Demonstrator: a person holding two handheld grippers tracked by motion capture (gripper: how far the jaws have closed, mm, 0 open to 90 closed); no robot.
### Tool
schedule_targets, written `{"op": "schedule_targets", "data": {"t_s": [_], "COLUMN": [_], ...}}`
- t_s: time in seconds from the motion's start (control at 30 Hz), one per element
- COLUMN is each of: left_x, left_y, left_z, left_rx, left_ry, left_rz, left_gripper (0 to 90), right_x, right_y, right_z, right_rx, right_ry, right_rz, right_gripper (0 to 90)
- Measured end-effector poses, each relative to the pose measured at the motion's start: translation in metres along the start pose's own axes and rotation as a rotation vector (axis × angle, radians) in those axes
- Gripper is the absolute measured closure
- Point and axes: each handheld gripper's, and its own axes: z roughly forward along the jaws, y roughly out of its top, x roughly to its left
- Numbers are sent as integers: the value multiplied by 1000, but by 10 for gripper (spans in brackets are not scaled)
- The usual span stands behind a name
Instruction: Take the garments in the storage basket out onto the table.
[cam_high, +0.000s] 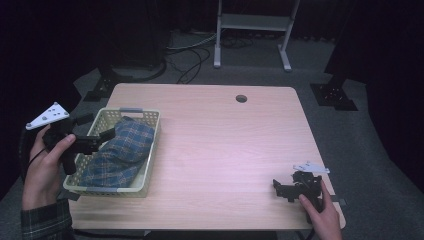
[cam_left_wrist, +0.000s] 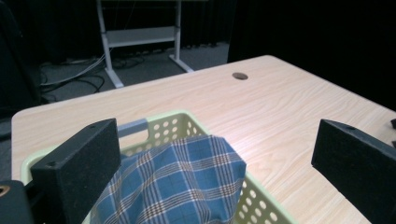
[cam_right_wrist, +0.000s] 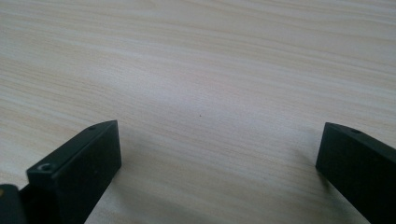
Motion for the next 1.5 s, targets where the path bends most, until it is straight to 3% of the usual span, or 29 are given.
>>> {"op": "schedule_targets", "data": {"t_s": [0.63, 1.5], "left_x": [7, 16], "left_y": [-12, -29], "left_z": [10, 28], "left_rx": [101, 268], "left_ry": [-4, 38], "left_rz": [-14, -7], "left_gripper": [8, 8], "right_x": [0, 0], "right_y": [0, 0], "right_z": [0, 0], "right_rx": [0, 0], "right_ry": [0, 0], "right_rz": [0, 0], "right_gripper": [0, 0]}}
